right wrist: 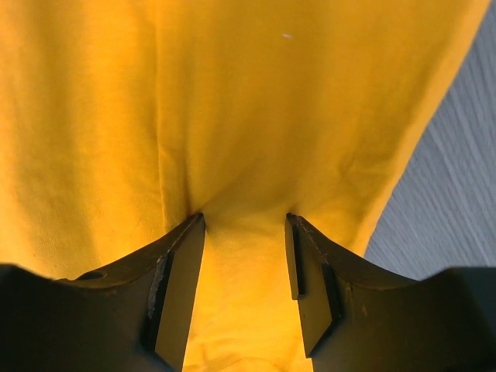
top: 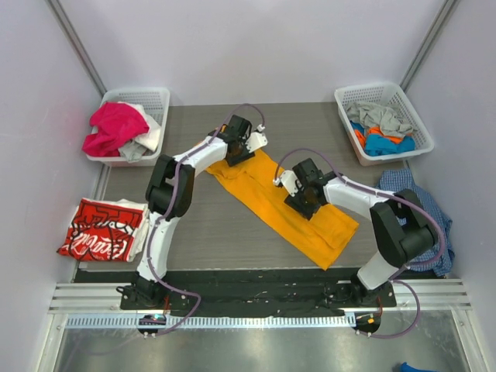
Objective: Fold and stack the t-shirts
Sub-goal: Rotate the tshirt 90 degrees
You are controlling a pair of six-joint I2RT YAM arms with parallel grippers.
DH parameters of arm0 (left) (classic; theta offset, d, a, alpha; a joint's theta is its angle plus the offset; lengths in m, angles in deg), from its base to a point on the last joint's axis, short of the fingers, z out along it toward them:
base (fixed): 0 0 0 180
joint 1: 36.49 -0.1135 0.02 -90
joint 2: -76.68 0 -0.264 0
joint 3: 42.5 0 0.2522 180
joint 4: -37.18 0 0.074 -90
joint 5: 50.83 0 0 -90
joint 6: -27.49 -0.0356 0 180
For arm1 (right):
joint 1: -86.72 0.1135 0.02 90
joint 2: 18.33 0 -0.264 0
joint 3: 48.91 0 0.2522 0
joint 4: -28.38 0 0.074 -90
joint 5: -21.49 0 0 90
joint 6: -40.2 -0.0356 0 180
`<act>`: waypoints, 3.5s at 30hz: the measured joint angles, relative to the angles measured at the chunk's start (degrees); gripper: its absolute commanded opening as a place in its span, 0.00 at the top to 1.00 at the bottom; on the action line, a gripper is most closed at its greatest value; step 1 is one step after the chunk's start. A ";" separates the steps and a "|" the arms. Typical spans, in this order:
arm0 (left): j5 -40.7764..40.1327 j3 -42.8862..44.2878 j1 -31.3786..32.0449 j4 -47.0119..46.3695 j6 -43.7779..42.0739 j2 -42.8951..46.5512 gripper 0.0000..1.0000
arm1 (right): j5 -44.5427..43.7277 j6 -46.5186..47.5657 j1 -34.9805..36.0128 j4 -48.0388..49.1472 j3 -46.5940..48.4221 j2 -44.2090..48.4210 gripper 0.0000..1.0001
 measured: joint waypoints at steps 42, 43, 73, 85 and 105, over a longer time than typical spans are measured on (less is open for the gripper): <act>-4.09 36.68 0.81 -17.55 -12.00 -27.63 0.31 | 2.10 -3.21 20.55 6.49 17.64 -15.89 0.45; -3.80 37.35 0.85 -18.18 -12.37 -28.17 0.30 | 2.10 -3.23 20.63 6.49 18.10 -16.26 0.45; -0.87 44.57 -1.88 -37.99 -22.56 -37.73 0.00 | 5.01 -1.62 16.68 4.02 27.58 -23.23 0.46; -6.25 33.62 -1.40 -47.63 -20.72 -32.92 0.00 | 0.26 -3.43 13.75 7.50 25.62 -21.90 0.43; -13.88 22.47 1.84 -48.87 -19.37 -17.35 0.00 | -3.50 -8.20 20.15 0.26 17.16 -10.47 0.41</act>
